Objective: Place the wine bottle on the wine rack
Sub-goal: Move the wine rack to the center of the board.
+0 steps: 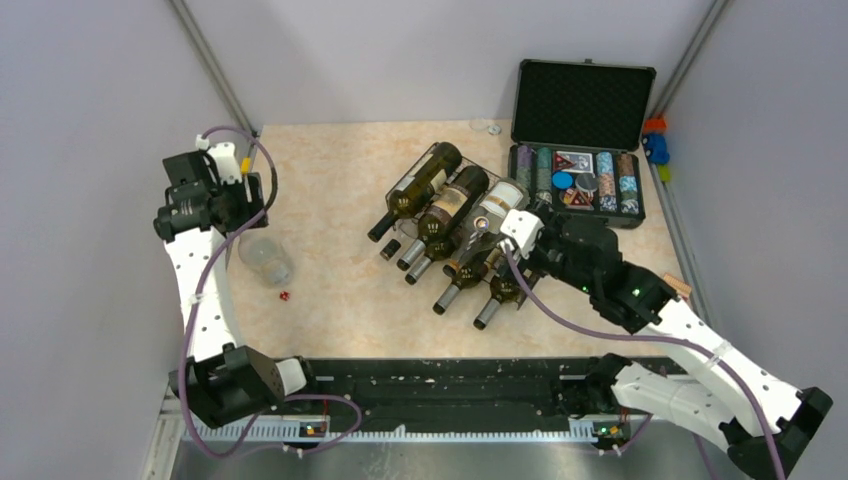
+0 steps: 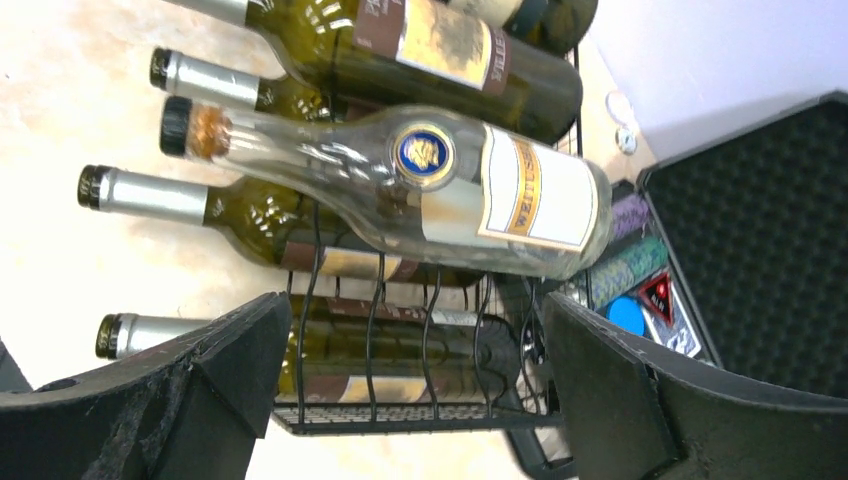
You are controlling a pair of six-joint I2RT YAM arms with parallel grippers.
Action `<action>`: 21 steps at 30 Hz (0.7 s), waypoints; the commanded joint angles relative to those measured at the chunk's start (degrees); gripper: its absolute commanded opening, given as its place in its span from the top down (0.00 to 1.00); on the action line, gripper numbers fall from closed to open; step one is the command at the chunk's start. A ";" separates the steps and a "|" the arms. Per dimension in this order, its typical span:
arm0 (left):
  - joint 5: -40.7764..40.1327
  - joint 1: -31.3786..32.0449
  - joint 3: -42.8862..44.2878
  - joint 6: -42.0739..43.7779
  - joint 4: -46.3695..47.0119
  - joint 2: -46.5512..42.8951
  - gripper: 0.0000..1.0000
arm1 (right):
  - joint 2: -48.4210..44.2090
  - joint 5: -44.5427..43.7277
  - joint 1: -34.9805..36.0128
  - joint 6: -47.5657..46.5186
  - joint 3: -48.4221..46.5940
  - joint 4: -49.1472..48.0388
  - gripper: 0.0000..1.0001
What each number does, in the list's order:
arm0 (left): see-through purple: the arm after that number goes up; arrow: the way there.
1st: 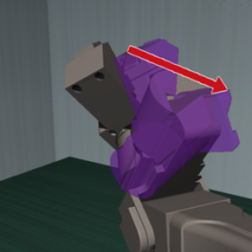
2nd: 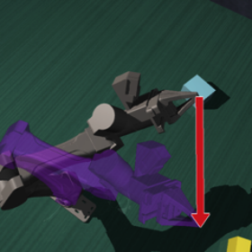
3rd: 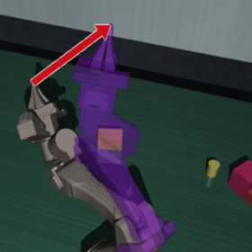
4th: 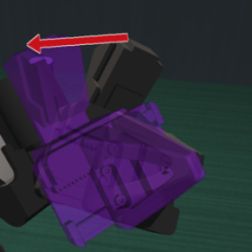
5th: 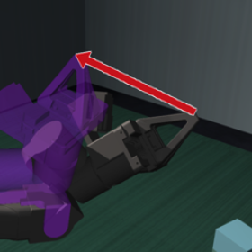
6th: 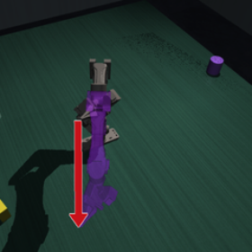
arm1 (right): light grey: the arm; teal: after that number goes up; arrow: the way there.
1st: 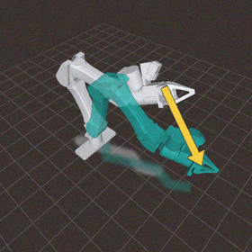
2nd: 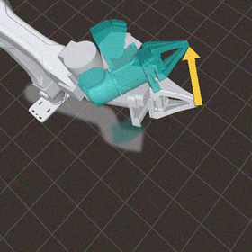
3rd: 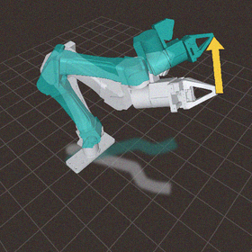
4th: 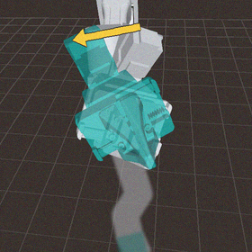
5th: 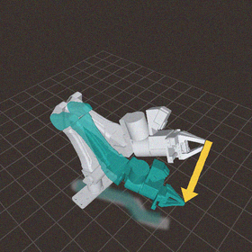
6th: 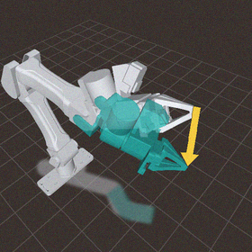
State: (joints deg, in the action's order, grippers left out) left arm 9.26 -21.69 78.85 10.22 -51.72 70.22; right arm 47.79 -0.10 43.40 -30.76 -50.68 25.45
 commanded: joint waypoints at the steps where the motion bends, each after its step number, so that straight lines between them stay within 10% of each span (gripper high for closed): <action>1: 2.60 -0.39 -1.46 -0.21 0.25 0.73 0.29 | -2.31 2.39 -3.57 3.91 1.61 0.32 0.01; 21: 1.14 -0.44 -6.24 5.86 1.18 -0.23 0.61 | 2.78 12.65 -26.08 8.49 -3.34 14.05 0.05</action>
State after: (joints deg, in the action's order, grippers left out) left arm 8.73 -22.06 73.60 13.96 -50.13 71.61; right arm 49.36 8.60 20.25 -23.29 -50.04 36.42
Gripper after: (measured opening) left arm 0.430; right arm 0.955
